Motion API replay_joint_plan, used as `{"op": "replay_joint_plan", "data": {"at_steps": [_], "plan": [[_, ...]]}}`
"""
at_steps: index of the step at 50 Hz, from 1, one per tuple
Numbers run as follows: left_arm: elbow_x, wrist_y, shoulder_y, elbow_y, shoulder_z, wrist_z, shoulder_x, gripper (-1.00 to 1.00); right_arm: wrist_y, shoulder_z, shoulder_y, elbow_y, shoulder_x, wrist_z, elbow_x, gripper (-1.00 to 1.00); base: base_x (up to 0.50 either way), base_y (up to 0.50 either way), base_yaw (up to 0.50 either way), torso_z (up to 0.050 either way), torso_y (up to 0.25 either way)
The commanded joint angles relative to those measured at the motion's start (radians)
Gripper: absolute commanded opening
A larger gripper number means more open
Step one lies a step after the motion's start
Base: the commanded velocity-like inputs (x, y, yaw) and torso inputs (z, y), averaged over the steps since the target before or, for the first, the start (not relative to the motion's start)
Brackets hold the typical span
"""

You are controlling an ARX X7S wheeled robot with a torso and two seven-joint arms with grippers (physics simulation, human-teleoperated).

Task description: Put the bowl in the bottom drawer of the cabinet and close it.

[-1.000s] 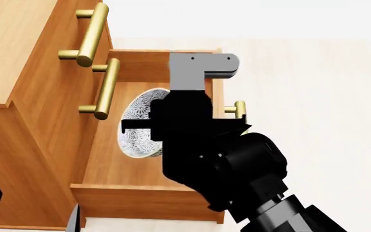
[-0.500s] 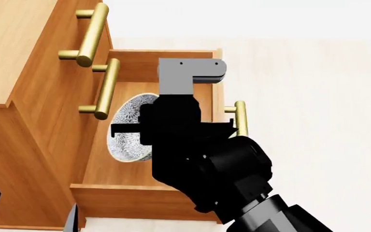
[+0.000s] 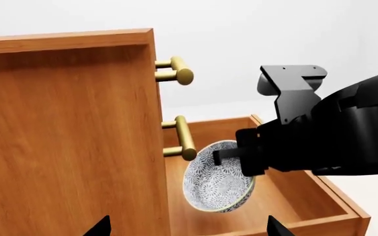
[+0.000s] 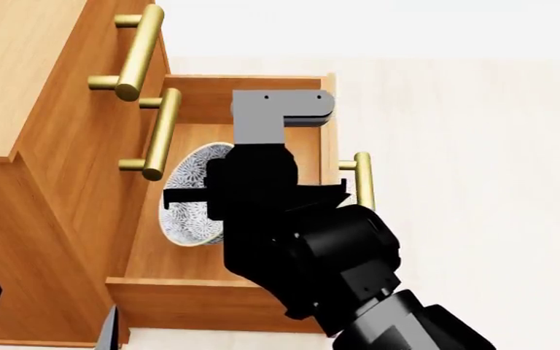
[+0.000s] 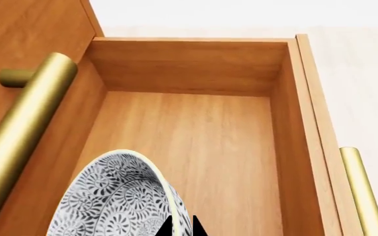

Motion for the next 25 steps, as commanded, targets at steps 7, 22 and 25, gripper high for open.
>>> {"op": "replay_joint_plan", "data": {"at_steps": [7,22,25], "plan": [[0.011,-0.014,-0.024,0.004,-0.02,0.021,0.023,1.0,-0.017,-0.016,0.015,0.057,-0.038,-0.059,-0.024,-1.0,0.0,0.0,0.0,0.0,0.001],[0.003,-0.007,-0.019,0.004,-0.031,0.024,0.023,1.0,-0.04,-0.052,0.014,0.079,-0.045,-0.06,-0.006,-1.0,0.0,0.0,0.0,0.0,0.0],[0.002,-0.007,-0.02,0.004,-0.029,0.024,0.023,1.0,-0.042,-0.058,0.01,0.071,-0.041,-0.054,0.0,-1.0,0.0,0.0,0.0,0.0,0.0]]}}
